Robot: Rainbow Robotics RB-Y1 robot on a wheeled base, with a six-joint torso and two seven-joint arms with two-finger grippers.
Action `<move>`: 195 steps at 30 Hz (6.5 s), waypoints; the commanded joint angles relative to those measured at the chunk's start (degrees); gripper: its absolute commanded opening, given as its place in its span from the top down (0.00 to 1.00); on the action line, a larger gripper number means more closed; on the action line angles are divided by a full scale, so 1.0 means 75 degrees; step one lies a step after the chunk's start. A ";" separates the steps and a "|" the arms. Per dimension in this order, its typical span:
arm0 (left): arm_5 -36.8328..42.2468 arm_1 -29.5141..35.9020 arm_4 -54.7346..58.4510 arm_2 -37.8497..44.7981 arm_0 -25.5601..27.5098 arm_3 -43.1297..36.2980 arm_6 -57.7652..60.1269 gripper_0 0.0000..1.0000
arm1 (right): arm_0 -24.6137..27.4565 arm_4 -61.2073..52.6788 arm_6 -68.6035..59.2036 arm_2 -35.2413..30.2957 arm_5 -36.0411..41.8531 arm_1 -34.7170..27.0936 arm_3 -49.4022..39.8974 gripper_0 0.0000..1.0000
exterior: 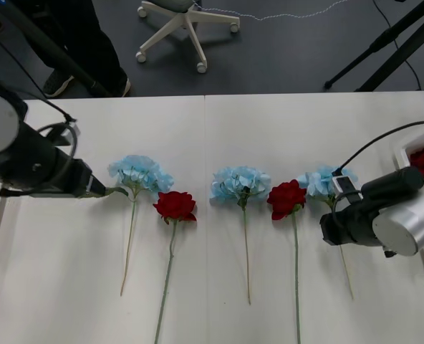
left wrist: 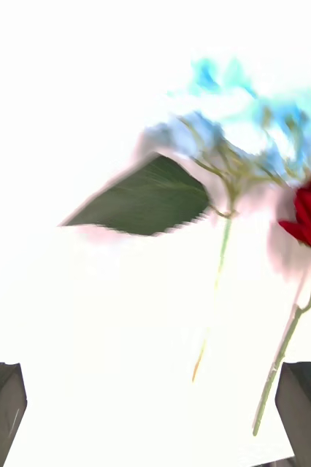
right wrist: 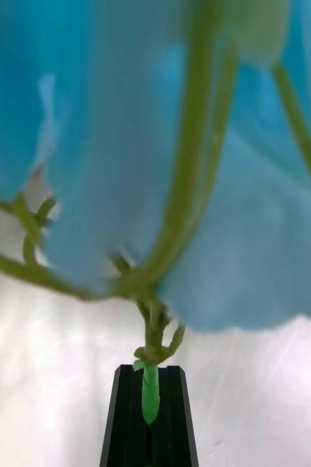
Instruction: Put the red flowers into the right box and the blue flowers into the left box
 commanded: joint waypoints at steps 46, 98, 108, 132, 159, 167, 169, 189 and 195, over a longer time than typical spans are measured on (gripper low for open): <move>-0.4236 -0.0847 -0.2223 -0.2847 0.0548 0.2232 0.0043 0.00 | -0.1240 -0.6956 0.5130 -0.3530 0.1296 0.2388 -0.1930 1.00; -0.1142 0.0993 -0.0442 0.1981 -0.0459 0.0955 -0.0262 1.00 | -0.1229 -0.6804 0.5025 -0.2593 0.0757 0.2904 -0.1742 1.00; -0.2490 0.2376 -0.0548 0.3352 -0.0729 0.3298 -0.2312 1.00 | -0.1205 -0.6839 0.5025 -0.2593 0.0757 0.2904 -0.1742 1.00; -0.6428 0.3419 -0.1157 0.2532 -0.0764 0.8103 -0.3590 1.00 | -0.1205 -0.6921 0.5025 -0.2593 0.0757 0.2904 -0.1742 1.00; -0.1295 0.3208 0.0905 0.2332 -0.0694 0.4224 -0.3355 0.00 | -0.1205 -0.6980 0.5025 -0.2593 0.0757 0.2904 -0.1742 1.00; -0.0088 0.2704 0.3847 0.2157 -0.0717 0.3697 -0.3156 0.00 | -0.1205 -0.6992 0.5025 -0.2593 0.0745 0.2904 -0.1742 1.00; 0.0170 0.2470 0.4304 0.2157 -0.0717 0.3697 -0.3144 0.00 | -0.1205 -0.6992 0.5013 -0.2593 0.0757 0.2904 -0.1742 1.00; 0.0259 0.0396 0.9167 0.1653 0.0431 0.3697 -0.5219 0.00 | -0.1205 -0.6992 0.5013 -0.2593 0.0710 0.2904 -0.1742 1.00; 0.0259 -0.0425 0.9624 0.1992 0.0900 0.3662 -0.6250 0.00 | -0.1205 -0.6992 0.5013 -0.2593 0.0710 0.2904 -0.1742 1.00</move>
